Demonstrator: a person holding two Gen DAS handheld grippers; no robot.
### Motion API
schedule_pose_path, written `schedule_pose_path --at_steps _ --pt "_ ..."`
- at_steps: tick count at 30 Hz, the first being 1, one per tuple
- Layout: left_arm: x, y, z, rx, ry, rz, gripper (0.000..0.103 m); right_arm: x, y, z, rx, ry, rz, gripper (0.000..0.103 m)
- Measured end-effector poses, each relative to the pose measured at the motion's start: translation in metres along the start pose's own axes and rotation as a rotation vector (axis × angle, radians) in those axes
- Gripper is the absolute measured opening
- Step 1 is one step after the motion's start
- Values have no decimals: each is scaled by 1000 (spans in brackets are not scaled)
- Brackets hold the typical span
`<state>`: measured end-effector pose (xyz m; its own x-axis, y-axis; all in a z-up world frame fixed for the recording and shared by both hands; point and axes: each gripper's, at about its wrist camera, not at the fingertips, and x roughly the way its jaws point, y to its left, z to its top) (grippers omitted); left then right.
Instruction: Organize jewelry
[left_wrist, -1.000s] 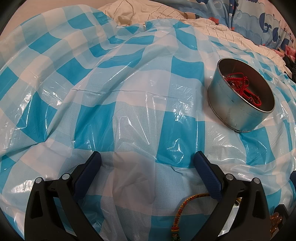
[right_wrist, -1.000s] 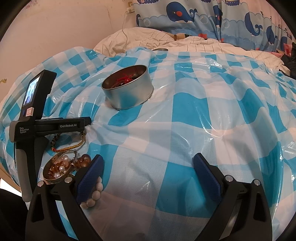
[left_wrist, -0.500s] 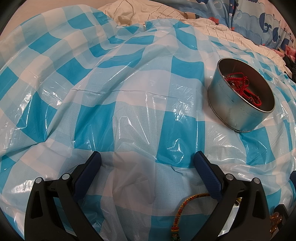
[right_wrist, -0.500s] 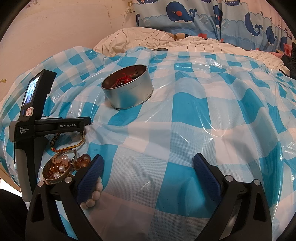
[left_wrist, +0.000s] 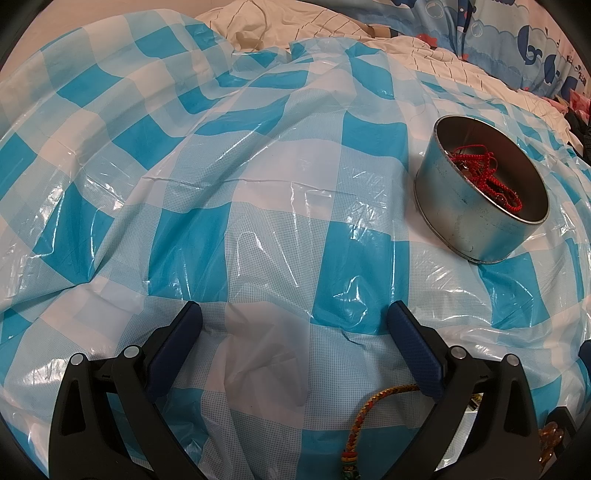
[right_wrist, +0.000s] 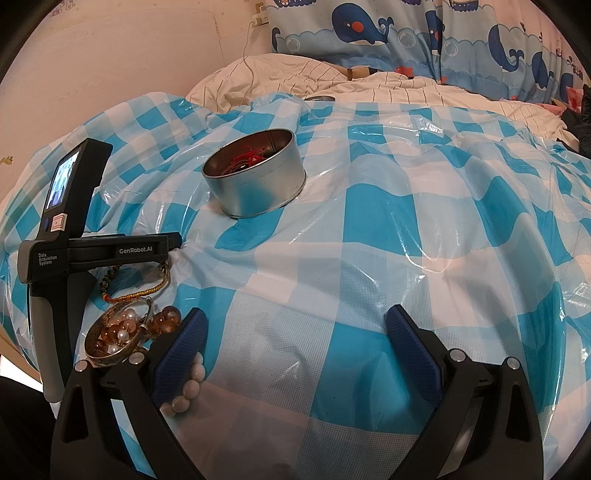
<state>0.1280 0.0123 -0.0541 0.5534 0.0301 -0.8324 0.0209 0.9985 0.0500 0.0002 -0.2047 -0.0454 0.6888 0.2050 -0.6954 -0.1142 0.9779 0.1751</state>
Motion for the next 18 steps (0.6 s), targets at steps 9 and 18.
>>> schedule_pose_path --at_steps 9,18 --pt "0 0 0 0 0 0 96 0 0 0 0 0 -1 94" --pt "0 0 0 0 -1 0 96 0 0 0 0 1 -2 94"
